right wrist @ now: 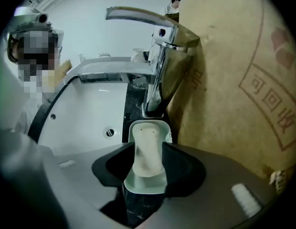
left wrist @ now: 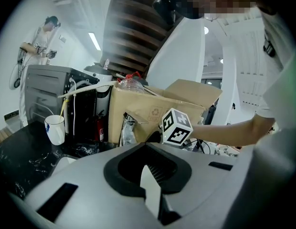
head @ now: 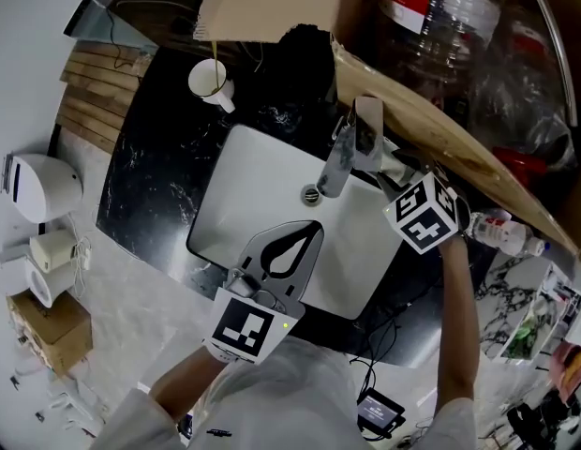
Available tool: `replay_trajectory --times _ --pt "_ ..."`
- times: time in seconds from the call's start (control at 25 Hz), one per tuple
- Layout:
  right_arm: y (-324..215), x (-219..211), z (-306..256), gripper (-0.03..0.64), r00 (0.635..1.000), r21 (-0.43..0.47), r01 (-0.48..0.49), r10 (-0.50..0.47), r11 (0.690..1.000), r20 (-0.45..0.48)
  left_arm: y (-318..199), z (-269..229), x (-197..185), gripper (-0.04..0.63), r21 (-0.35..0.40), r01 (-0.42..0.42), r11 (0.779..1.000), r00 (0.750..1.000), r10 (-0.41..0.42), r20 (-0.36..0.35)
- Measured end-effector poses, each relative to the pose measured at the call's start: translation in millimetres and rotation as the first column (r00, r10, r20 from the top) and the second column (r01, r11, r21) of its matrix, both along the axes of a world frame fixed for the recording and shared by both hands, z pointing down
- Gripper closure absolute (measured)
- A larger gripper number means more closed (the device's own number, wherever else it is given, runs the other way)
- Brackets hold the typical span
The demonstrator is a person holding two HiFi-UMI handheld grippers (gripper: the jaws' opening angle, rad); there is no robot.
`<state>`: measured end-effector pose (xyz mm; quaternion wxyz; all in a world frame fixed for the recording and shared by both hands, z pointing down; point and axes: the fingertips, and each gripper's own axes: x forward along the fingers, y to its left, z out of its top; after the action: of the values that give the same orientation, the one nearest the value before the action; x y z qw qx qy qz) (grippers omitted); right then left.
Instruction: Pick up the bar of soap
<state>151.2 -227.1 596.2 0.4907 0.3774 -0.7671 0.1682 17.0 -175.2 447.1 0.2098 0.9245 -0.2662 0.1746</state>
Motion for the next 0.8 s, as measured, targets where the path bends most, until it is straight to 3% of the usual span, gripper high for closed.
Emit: replay_trajectory --times 0.36,0.8 --pt "-5.4 1.3 13.2 0.411 1.0 -0.032 0.026 -0.026 0.999 0.017 1.1 5.6 0.6 0.589 -0.005 0.005 1.0 1.0 -0.005 0.001" --pt "-5.4 -0.4 26.9 0.414 0.987 -0.126 0.135 -0.144 0.983 -0.066 0.7 8.0 -0.1 0.589 -0.007 0.01 1.0 1.0 -0.01 0.001"
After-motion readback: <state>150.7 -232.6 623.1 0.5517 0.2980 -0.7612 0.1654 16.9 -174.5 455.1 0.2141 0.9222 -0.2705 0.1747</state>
